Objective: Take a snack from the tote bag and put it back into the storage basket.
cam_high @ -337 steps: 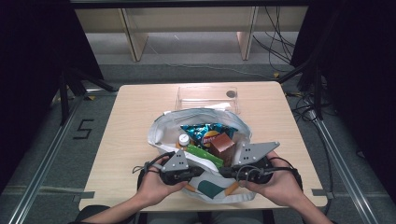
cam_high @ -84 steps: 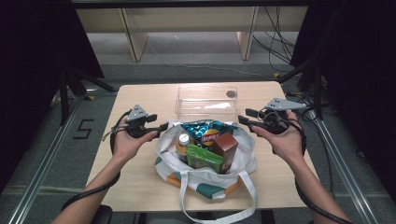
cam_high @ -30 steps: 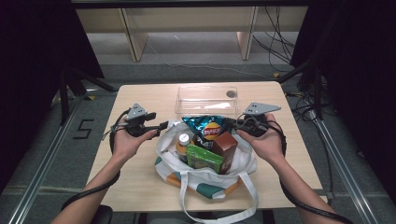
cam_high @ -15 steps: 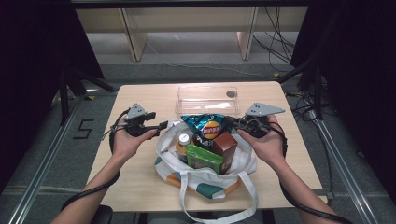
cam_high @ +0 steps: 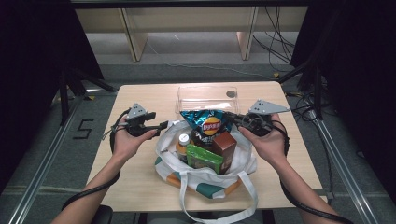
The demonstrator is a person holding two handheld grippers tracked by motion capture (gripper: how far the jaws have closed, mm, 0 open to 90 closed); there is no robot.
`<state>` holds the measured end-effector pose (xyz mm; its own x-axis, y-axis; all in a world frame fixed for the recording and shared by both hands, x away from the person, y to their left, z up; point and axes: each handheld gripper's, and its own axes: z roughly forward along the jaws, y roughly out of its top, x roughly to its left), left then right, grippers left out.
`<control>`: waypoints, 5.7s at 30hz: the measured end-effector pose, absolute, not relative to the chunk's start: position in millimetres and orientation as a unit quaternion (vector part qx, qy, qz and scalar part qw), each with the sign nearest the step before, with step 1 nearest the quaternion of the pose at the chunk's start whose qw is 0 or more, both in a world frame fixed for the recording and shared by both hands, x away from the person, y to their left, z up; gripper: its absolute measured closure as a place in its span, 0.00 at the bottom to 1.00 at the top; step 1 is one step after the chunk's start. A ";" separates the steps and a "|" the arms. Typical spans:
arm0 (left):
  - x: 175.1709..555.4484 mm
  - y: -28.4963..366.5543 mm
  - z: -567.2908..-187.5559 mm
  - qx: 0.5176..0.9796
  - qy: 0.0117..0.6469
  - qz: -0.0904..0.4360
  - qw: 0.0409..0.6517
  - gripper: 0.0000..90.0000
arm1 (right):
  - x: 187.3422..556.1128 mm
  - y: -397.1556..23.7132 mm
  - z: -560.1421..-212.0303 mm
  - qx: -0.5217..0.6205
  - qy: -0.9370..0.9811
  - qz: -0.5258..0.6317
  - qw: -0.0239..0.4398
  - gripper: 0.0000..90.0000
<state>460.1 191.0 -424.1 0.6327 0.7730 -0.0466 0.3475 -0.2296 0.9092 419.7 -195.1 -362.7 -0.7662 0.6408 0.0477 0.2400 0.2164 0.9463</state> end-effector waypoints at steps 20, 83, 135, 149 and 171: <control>461.0 187.8 -424.6 0.757 0.369 0.216 0.494 0.35 | 422.0 -199.2 -342.5 0.285 0.728 0.589 0.203 1.00; 462.5 185.6 -423.8 0.753 0.369 0.214 0.501 0.35 | 432.8 -197.0 -301.5 0.314 0.659 0.642 0.234 1.00; 462.6 186.6 -421.8 0.746 0.370 0.218 0.509 0.35 | 450.5 -197.6 -279.4 0.320 0.634 0.656 0.255 1.00; 463.4 188.3 -422.0 0.741 0.376 0.220 0.511 0.34 | 459.7 -197.2 -283.5 0.328 0.637 0.647 0.261 1.00; 463.8 189.2 -421.7 0.740 0.376 0.221 0.513 0.34 | 476.5 -194.5 -285.7 0.340 0.632 0.640 0.274 1.00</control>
